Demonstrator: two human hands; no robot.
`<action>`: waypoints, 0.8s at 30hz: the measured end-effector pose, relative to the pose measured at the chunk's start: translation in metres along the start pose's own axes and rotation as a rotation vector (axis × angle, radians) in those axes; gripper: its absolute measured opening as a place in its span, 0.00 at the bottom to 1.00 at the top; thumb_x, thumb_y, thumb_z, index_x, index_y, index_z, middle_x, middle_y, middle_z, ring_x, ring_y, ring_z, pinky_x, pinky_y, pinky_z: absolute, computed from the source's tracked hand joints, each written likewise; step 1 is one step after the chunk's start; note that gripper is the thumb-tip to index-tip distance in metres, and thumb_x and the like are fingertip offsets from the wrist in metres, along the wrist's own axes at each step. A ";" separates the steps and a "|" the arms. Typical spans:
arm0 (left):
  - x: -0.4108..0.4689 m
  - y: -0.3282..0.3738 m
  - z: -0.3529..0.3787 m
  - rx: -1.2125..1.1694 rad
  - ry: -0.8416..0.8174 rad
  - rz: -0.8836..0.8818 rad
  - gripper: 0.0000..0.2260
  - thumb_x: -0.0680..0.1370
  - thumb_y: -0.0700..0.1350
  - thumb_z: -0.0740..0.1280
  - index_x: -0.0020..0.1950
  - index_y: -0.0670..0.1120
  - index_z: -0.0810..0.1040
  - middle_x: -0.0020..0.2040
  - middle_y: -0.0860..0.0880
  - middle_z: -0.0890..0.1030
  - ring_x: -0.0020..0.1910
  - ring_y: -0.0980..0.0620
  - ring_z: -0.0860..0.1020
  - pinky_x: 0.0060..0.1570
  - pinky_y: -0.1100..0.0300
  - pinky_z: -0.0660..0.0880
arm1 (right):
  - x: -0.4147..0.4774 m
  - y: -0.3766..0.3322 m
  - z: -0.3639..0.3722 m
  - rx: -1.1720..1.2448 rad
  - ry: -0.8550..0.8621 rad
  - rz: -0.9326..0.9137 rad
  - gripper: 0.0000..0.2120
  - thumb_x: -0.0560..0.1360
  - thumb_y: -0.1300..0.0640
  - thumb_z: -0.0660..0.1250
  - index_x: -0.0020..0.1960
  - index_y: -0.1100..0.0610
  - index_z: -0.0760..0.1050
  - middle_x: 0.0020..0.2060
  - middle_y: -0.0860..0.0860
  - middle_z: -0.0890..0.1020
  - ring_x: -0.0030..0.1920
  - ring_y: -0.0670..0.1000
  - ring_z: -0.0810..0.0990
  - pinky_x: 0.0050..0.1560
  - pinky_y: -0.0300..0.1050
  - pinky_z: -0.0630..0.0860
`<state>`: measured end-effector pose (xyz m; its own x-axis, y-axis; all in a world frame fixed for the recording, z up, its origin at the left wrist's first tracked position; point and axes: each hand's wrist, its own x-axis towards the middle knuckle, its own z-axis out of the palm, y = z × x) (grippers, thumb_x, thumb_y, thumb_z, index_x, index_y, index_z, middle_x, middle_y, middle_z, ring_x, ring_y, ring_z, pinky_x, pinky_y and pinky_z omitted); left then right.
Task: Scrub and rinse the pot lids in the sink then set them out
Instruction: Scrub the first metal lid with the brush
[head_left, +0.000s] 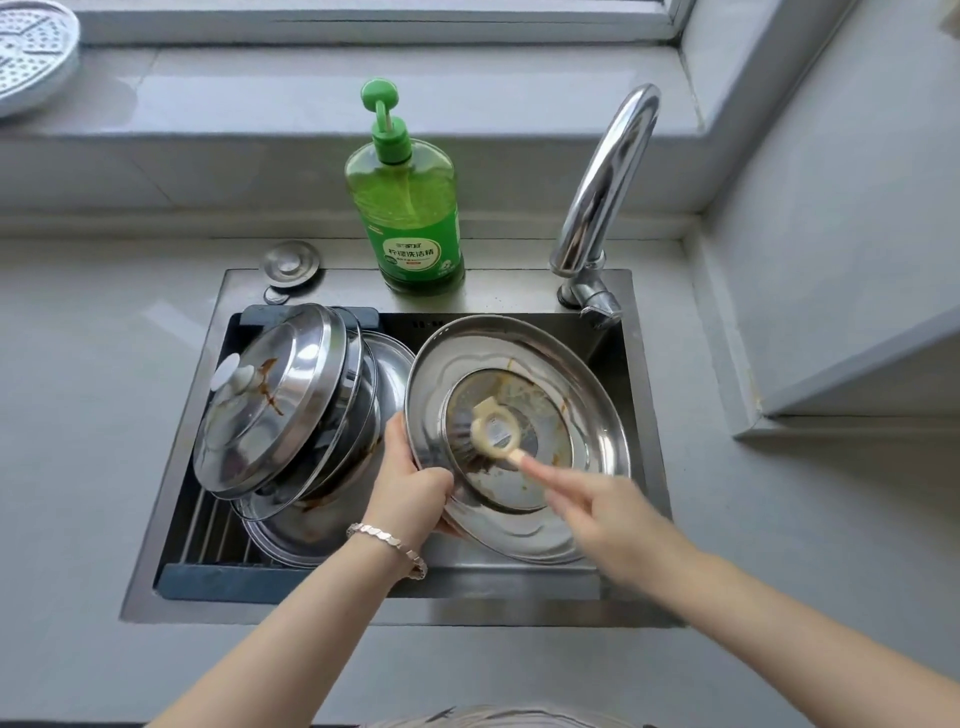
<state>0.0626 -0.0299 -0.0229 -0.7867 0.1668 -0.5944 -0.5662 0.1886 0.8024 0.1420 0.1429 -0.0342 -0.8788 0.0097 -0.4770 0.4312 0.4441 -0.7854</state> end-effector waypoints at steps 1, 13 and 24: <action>-0.002 0.000 0.000 0.026 -0.016 0.026 0.30 0.70 0.23 0.54 0.65 0.51 0.64 0.48 0.46 0.77 0.48 0.40 0.78 0.46 0.41 0.78 | 0.011 0.005 -0.008 0.036 0.106 0.048 0.19 0.80 0.58 0.57 0.67 0.41 0.68 0.41 0.52 0.82 0.30 0.43 0.73 0.33 0.39 0.71; -0.005 -0.004 -0.003 0.101 -0.120 0.122 0.30 0.68 0.22 0.59 0.57 0.55 0.65 0.48 0.48 0.75 0.48 0.48 0.76 0.48 0.53 0.76 | 0.023 -0.006 -0.007 0.049 0.150 0.095 0.18 0.80 0.56 0.58 0.67 0.42 0.69 0.55 0.46 0.80 0.29 0.38 0.68 0.29 0.30 0.65; -0.008 -0.002 -0.005 0.135 -0.114 0.119 0.34 0.68 0.25 0.59 0.70 0.48 0.60 0.59 0.39 0.74 0.55 0.43 0.75 0.51 0.47 0.74 | 0.016 -0.026 0.002 -0.028 0.134 -0.025 0.19 0.79 0.57 0.58 0.67 0.40 0.69 0.50 0.54 0.83 0.28 0.42 0.75 0.30 0.36 0.74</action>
<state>0.0685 -0.0360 -0.0194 -0.8088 0.3024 -0.5044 -0.4269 0.2879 0.8572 0.1169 0.1294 -0.0227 -0.9095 0.1166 -0.3990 0.4045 0.4704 -0.7843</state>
